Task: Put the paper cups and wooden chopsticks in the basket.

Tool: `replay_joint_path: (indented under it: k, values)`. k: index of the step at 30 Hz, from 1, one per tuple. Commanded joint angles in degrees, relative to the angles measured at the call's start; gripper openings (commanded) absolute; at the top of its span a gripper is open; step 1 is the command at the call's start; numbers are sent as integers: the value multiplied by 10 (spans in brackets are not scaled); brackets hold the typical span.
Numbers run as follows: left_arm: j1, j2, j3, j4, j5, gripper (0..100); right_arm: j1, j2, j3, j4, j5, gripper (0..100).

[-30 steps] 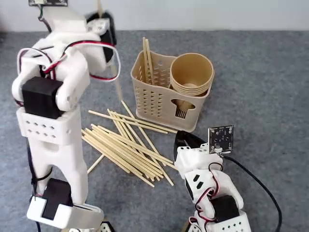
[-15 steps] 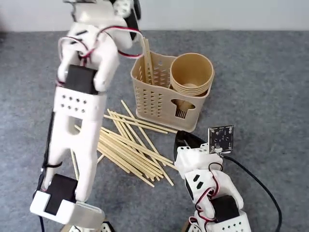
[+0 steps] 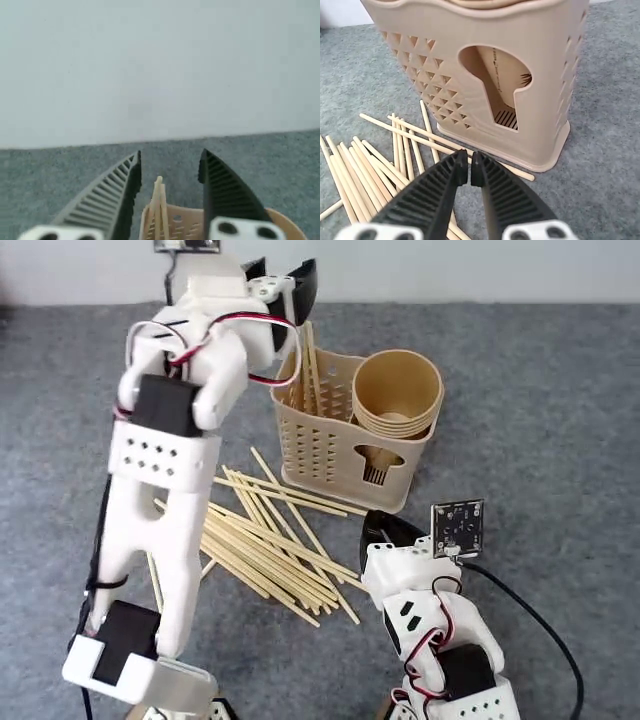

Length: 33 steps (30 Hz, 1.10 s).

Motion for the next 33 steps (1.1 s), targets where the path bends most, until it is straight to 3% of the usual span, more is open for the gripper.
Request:
replay_joint_path:
  k: [1, 8, 13, 19, 23, 33]
  values:
    - [-40, -6, -68, 103, 18, 144, 0, -10, -4, 1, -3, 32]
    - [-175, 1, -68, 291, 51, 121, 0, -10, -4, 1, -3, 32]
    - [-263, 13, -1, 345, 6, 122, 0, -10, -4, 1, -3, 32]
    - [-333, 62, 130, 342, -57, 122, 0, -10, -4, 1, -3, 35]
    - [-359, 105, 197, 298, -91, 122, 0, -10, -4, 1, -3, 35]
    - [-360, 149, 335, 224, -159, 122, 0, -11, 10, -5, 21, 35]
